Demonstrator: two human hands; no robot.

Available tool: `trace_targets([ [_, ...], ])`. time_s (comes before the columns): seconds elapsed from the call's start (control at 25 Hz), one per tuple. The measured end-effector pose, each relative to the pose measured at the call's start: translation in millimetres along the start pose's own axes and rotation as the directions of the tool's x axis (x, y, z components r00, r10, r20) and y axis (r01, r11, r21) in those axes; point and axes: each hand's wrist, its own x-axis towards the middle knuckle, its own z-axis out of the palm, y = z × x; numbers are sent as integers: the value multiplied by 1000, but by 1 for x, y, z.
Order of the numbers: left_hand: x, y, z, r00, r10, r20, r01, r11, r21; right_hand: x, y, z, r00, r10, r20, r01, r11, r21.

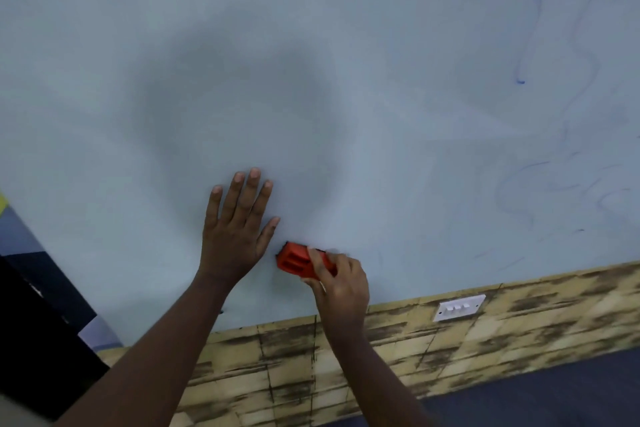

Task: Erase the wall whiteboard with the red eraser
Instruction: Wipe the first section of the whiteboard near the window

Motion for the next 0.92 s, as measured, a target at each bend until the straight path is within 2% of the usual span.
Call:
trace_targets([
  [0.08,-8,-8,-2,999,48,14,-48,999,-6,-11,6,1,999,4,52,-3,1000,-11],
  [0.16,-15,-17,-3,996,92,18,-92,996,-13,0,13,-13,982,186,37,-189,978,89],
  [0.24,-21,-19,-3,995,94,12,-94,995,-20,30,23,-40,867,498,-3,-466,813,350],
  [0.32,-27,-15,0,998,70,3,-70,997,-24,62,38,-68,699,715,6,-578,560,593],
  [0.36,-30,-13,2,998,56,0,-56,998,-23,74,43,-79,636,771,37,-591,456,665],
  [0.4,-32,-11,4,999,45,-1,-45,999,-22,81,45,-86,602,796,55,-599,406,690],
  [0.56,-35,-7,8,1000,26,-8,-26,1000,-14,52,23,-58,540,837,93,-684,372,627],
  [0.64,-36,-6,9,1000,17,-11,-17,1000,-23,15,-1,-27,484,853,196,-738,278,615],
  [0.76,-39,-5,11,1000,17,-11,-17,1000,-18,-43,-21,18,439,830,344,-821,215,530],
  [0.8,-39,-5,12,1000,20,-9,-21,1000,-13,-59,-21,29,402,826,395,-845,169,508],
  [0.92,-39,-6,12,1000,22,-6,-22,1000,-12,-85,-13,48,223,814,536,-877,-72,475],
])
